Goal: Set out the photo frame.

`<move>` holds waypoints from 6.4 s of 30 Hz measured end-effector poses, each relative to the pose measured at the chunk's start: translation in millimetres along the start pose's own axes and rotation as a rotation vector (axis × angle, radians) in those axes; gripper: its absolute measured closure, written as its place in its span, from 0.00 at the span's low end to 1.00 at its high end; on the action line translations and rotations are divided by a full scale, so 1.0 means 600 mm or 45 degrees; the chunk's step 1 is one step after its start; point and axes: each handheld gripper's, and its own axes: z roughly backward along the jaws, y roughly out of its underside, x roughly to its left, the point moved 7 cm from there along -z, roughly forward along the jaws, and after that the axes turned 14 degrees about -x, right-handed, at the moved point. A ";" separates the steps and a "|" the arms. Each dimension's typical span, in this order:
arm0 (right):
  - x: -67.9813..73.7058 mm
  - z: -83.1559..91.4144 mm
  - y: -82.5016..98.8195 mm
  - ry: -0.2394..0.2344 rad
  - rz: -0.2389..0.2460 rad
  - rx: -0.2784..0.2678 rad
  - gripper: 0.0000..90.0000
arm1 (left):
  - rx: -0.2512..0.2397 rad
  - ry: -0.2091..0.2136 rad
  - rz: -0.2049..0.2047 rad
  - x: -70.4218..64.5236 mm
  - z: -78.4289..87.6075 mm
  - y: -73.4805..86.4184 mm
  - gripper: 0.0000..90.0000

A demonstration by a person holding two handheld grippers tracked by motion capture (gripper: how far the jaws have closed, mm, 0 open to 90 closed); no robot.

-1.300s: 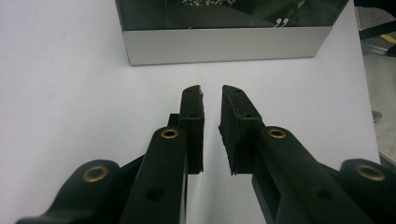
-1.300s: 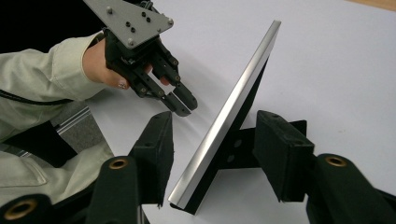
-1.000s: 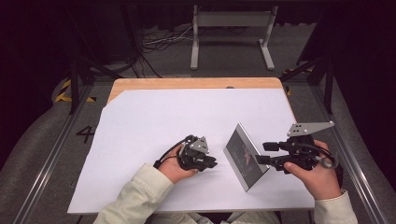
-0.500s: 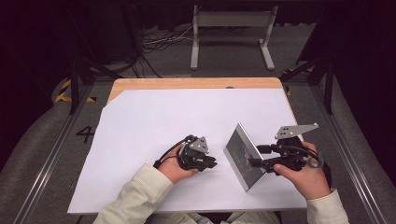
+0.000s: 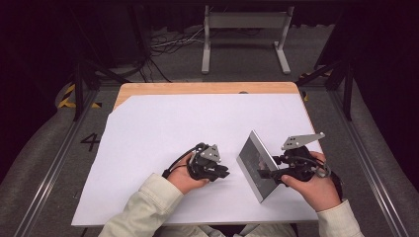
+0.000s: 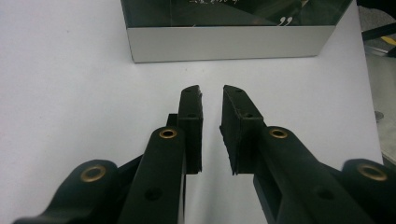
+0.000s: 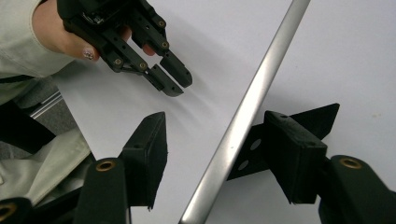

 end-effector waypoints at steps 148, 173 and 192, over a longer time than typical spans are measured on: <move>-0.058 -0.153 -0.138 -0.484 0.617 0.102 0.86 | -0.093 -0.330 0.283 0.056 0.160 0.092 0.86; -0.098 -0.158 -0.136 -0.346 0.638 0.054 0.70 | -0.093 -0.329 0.281 0.058 0.160 0.092 0.86; -0.082 -0.139 -0.139 -0.352 0.582 0.009 0.55 | -0.097 -0.333 0.280 0.060 0.161 0.090 0.84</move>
